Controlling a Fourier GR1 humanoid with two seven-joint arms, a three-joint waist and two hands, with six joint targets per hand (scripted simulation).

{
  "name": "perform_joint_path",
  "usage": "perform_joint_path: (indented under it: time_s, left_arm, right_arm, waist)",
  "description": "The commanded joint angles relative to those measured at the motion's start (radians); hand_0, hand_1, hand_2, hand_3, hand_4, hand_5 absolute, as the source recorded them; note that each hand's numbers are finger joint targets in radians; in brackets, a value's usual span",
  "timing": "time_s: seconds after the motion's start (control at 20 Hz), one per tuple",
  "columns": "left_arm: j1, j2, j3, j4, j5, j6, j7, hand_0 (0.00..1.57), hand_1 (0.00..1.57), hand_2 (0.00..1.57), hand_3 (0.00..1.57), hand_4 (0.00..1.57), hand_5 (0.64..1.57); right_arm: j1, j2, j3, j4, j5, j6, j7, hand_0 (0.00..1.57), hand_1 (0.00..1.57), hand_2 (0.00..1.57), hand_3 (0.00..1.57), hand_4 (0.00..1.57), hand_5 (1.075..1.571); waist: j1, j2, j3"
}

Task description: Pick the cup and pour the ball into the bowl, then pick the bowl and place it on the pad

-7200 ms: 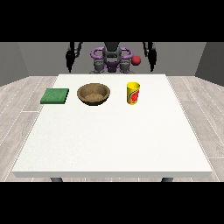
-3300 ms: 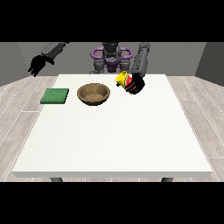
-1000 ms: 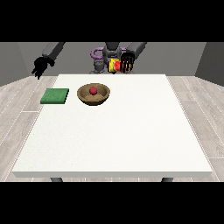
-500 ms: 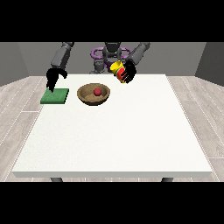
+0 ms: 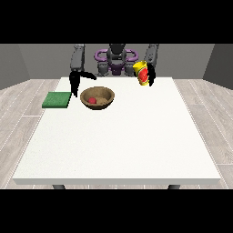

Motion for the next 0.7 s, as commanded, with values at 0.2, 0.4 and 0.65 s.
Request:
perform_joint_path:
  time_s: [0.2, 0.4, 0.65]
  left_arm:
    - [-0.007, 0.097, 0.119, -0.016, 0.062, -0.177, -0.036, 0.00, 0.00, 0.00, 0.00, 0.93, 1.454]
    - [0.034, 0.088, 0.171, 0.024, 0.062, -0.192, -0.104, 0.00, 0.00, 0.00, 0.00, 0.92, 1.450]
    - [0.004, 0.053, 0.112, -0.135, 0.011, -0.156, 0.007, 0.00, 0.00, 0.00, 0.00, 0.91, 1.445]
  right_arm:
    - [-0.024, -0.004, 0.012, 0.032, 0.006, -0.043, 0.037, 0.00, 0.00, 0.00, 0.00, 0.00, 1.563]
    - [0.008, 0.029, 0.053, 0.022, 0.045, -0.102, 0.023, 0.00, 0.00, 0.00, 0.00, 0.00, 1.563]
    - [0.068, 0.021, -0.022, 0.160, 0.002, -0.042, -0.219, 0.00, 0.00, 0.00, 0.00, 0.00, 1.563]
  waist:
    - [0.014, -0.015, 0.0036]
    - [-0.009, -0.031, 0.0035]
    - [0.059, 0.040, 0.0045]
